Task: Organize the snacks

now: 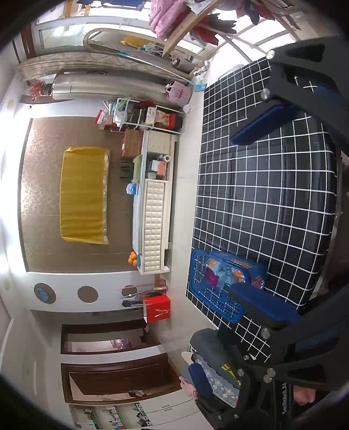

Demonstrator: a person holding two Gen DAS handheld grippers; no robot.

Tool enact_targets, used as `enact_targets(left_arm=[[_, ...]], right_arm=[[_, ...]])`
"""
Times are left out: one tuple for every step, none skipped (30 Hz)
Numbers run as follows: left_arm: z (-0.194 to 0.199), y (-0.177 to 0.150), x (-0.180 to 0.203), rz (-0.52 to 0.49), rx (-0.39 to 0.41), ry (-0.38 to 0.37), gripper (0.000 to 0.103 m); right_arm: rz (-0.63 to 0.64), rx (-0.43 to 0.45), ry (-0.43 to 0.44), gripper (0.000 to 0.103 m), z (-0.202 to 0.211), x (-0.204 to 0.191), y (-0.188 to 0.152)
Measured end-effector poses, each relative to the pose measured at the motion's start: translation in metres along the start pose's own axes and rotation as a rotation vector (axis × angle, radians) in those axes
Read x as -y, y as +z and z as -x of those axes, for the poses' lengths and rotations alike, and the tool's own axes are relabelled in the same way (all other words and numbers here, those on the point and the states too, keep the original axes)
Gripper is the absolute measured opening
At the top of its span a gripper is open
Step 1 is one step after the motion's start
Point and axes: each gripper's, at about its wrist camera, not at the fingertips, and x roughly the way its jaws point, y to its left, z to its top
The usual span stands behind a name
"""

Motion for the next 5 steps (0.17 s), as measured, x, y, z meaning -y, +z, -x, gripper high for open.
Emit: enact_targets(left_arm=[[-0.0004,0.0001,0.0002,0.000,-0.002,0.000,0.103],[-0.0008,0.0001,-0.0003,0.001,-0.003,0.000,0.103],[-0.0009,-0.0003,-0.0003,0.003,-0.003,0.000,0.103],[-0.0007,-0.0006,-0.0003,0.003,-0.004,0.000,0.103],[-0.0006,-0.0009,0.0000,0.003,-0.004,0.000,0.103]], right_arm=[[0.000,-0.002,-0.001,0.103,0.0000,0.0000,-0.0001],[0.000,-0.003,-0.002,0.103,-0.0001,-0.0001,-0.0003],[0.000,-0.003,-0.002,0.103,0.0001,-0.0003,-0.0009],[-0.001,-0.004,-0.002,0.103,0.0002,-0.0003,-0.0011],[-0.002,-0.003,-0.002,0.103,0.0003,-0.0004,-0.0011]])
